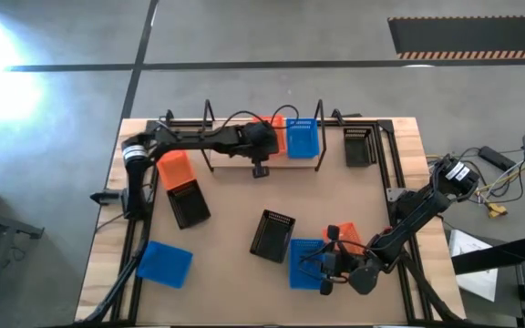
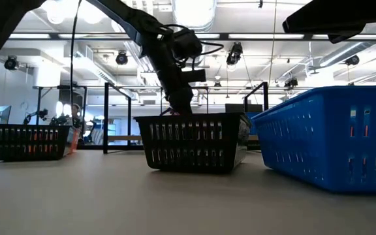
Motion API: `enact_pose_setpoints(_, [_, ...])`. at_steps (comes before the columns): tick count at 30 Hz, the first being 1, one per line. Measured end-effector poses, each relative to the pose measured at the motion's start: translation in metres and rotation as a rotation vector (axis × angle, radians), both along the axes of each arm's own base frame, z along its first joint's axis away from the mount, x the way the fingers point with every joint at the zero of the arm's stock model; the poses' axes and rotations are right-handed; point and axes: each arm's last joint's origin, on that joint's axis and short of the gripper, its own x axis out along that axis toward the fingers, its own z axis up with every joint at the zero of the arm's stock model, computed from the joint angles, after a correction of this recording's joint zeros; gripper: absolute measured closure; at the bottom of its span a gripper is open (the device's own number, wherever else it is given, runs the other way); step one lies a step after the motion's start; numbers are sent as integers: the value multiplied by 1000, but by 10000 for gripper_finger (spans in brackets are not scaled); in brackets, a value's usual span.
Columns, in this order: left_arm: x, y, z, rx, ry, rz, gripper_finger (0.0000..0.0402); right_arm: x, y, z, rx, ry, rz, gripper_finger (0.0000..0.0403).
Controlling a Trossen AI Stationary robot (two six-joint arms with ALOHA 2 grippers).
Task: Stack baskets on shelf by color
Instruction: Put the middle orange bin on the shelf, then put the bottom black bin on the shelf
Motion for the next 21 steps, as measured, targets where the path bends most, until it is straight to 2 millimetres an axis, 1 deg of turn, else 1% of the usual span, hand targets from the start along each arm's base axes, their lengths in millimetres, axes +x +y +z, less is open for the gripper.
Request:
enact_pose_setpoints(4, [-1, -1, 3, 4, -6, -5, 401, 0, 0, 0, 0, 1, 0, 351])
enact_pose_setpoints(7, [-1, -1, 2, 5, -2, -8, 391, 0, 0, 0, 0, 2, 0, 351])
enact_pose_setpoints(16, [-2, -1, 2, 12, 19, -28, 310, 0, 0, 0, 0, 2, 0, 351])
enact_pose_setpoints(18, [-5, -3, 5, 14, 37, -43, 294, 0, 0, 0, 0, 2, 0, 351])
enact_pose_setpoints(21, [-11, -11, 18, 14, 44, -57, 275, 0, 0, 0, 0, 3, 0, 351])
